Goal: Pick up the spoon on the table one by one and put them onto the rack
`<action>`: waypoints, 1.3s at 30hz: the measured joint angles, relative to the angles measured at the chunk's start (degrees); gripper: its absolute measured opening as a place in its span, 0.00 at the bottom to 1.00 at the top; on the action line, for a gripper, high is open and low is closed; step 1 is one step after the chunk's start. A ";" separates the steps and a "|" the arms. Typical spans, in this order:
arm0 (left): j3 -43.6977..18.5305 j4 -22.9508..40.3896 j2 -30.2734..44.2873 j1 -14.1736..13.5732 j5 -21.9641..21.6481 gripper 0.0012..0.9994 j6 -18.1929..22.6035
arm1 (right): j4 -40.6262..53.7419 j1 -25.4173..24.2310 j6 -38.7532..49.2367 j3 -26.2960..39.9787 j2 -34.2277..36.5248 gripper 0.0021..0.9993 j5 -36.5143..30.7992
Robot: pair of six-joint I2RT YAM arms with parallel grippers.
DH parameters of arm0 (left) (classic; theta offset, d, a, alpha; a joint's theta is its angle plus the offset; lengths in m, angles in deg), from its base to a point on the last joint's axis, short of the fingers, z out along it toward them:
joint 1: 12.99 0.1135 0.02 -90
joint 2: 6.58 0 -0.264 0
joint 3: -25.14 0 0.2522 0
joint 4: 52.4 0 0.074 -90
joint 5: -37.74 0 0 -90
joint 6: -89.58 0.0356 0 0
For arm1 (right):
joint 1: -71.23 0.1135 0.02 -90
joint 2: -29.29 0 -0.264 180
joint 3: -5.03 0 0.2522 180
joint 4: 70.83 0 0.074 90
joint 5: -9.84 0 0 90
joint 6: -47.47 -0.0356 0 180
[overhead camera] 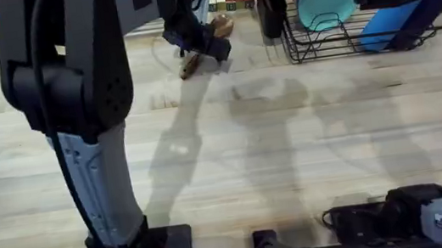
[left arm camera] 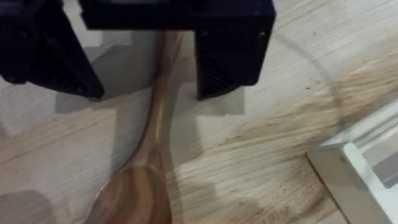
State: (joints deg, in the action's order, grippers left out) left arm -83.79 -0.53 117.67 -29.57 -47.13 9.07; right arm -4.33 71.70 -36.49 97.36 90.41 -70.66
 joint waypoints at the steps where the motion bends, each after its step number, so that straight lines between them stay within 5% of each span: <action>1: -0.04 0.00 0.00 0.00 0.11 0.89 0.00 | 0.00 0.00 0.00 0.00 0.00 1.00 0.00; 5: -0.04 -0.02 0.00 0.00 0.22 0.70 -0.03 | 0.00 0.00 -0.01 0.00 0.00 1.00 0.00; 6: -0.04 -0.02 0.00 0.00 0.25 0.59 0.11 | 0.00 0.00 -0.02 0.00 0.00 1.00 0.00; 12: -0.06 -0.03 0.00 0.00 0.32 0.38 0.14 | 0.00 0.00 -0.01 0.00 0.00 1.00 0.02; 13: -0.08 -0.04 0.00 0.00 0.40 0.28 0.05 | 0.00 0.00 0.00 0.00 0.00 1.00 0.02; 14: -0.20 -0.18 0.00 0.00 0.76 0.07 0.11 | 0.00 0.00 0.00 0.00 0.00 1.00 0.02; 25: -1.40 2.55 0.00 0.00 0.85 0.05 0.18 | 0.00 0.00 0.00 0.00 0.00 1.00 0.04; 32: -7.31 7.58 0.00 0.00 -1.38 0.04 0.20 | 0.00 0.00 -0.02 0.00 0.00 1.00 0.04; 39: -9.81 9.27 -5.48 0.00 -2.23 0.04 0.88 | 0.00 0.00 -0.02 0.00 0.00 1.00 0.02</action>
State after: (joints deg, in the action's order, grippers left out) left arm -93.61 8.74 112.19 -29.57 -49.37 9.95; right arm -4.33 71.70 -36.51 97.36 90.41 -70.64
